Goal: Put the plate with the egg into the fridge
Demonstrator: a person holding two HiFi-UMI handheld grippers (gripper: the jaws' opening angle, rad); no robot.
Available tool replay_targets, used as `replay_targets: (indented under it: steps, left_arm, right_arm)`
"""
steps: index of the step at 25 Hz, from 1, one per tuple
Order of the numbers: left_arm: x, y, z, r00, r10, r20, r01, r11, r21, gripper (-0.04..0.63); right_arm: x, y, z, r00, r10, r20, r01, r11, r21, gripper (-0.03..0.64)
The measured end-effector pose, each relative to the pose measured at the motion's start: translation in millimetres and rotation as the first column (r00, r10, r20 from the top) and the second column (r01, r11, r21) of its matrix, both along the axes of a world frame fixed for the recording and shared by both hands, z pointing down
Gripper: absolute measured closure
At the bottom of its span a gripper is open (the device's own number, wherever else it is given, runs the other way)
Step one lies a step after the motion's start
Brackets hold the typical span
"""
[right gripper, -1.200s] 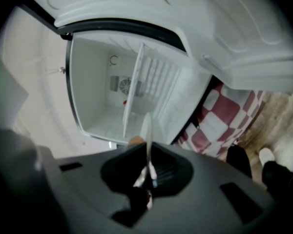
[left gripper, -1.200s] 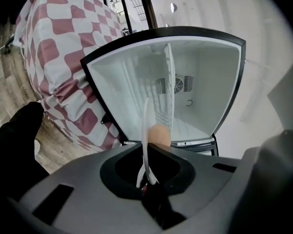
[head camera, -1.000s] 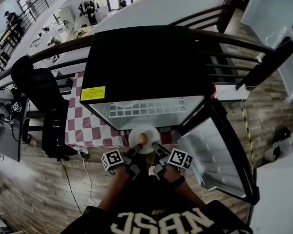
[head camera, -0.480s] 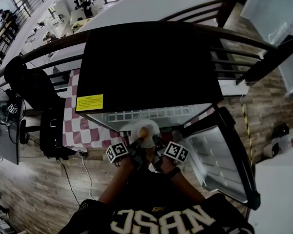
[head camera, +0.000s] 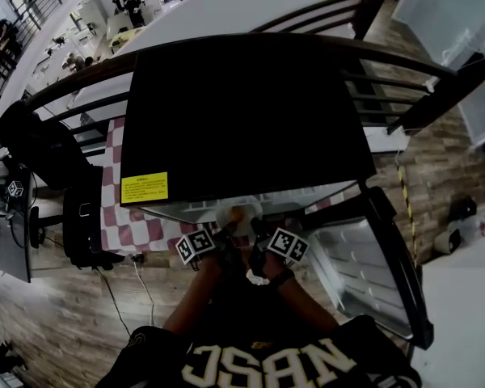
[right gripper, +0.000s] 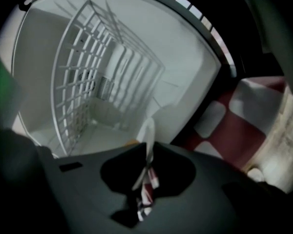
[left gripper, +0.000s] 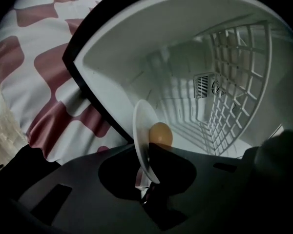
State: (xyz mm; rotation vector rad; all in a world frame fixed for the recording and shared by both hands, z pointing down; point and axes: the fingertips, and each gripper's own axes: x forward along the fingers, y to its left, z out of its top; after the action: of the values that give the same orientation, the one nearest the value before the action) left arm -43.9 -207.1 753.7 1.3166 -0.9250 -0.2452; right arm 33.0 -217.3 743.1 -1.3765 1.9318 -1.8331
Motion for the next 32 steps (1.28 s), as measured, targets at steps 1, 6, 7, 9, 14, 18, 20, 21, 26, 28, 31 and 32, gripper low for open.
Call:
replay_targets:
  steps: [1,6,7,9,14,18,20,21,26,28,31,32]
  left_arm:
    - [-1,-3,2,1.0,0.0,0.003,0.0,1.0,-0.005,0.545]
    - [1,-12,9,1.0,0.009,0.014,-0.009,1.0,-0.019,0.543]
    - [1,-14,10,1.0,0.018,0.02,-0.018,1.0,-0.016,0.543]
    - [0,-17,13,0.999,0.034,0.041,-0.034,0.999,-0.007,0.543]
    - [-1,-25,15,0.997,0.059,0.057,-0.059,0.998,0.0,0.543]
    - [0,-30,12,0.998,0.055,0.038,-0.055,0.999,-0.002,0.543]
    - [-2,-32,14,0.998,0.047,0.038,-0.047,0.999,-0.005,0.543]
    - [-2,-34,15,0.998,0.045,0.042,-0.045,0.999,-0.003,0.543]
    - [0,-35,12,0.99,0.103,0.092,-0.104,0.995,0.006,0.535]
    - [4,-32,6,0.981,0.151,0.123,-0.153,0.988,0.011,0.522]
    - [7,-27,4,0.97,0.19,0.155,-0.193,0.981,0.006,0.466]
    - [7,-26,4,0.968,0.193,0.158,-0.196,0.981,0.004,0.456]
  right_arm:
    - [0,-4,2,1.0,0.009,-0.002,-0.009,1.0,-0.001,0.574]
    - [1,-14,14,0.999,0.048,-0.018,-0.048,0.998,-0.03,0.574]
    - [2,-16,16,0.997,0.071,-0.005,-0.071,0.996,-0.044,0.574]
    - [2,-20,20,0.992,0.119,0.033,-0.116,0.991,-0.07,0.574]
    - [2,-26,22,0.99,0.136,0.032,-0.134,0.989,-0.065,0.574]
    - [2,-35,21,0.989,0.148,0.026,-0.146,0.988,-0.049,0.574]
    - [2,-38,20,0.989,0.148,0.025,-0.146,0.988,-0.046,0.574]
    - [1,-40,20,0.989,0.148,0.025,-0.147,0.988,-0.046,0.574]
    - [1,-43,18,0.991,0.134,0.001,-0.134,0.991,-0.028,0.574]
    - [2,-45,17,0.99,0.137,-0.008,-0.137,0.99,-0.016,0.574]
    - [3,-46,18,0.988,0.153,-0.019,-0.153,0.988,-0.012,0.574]
    - [4,-46,18,0.988,0.155,-0.025,-0.156,0.988,-0.01,0.574]
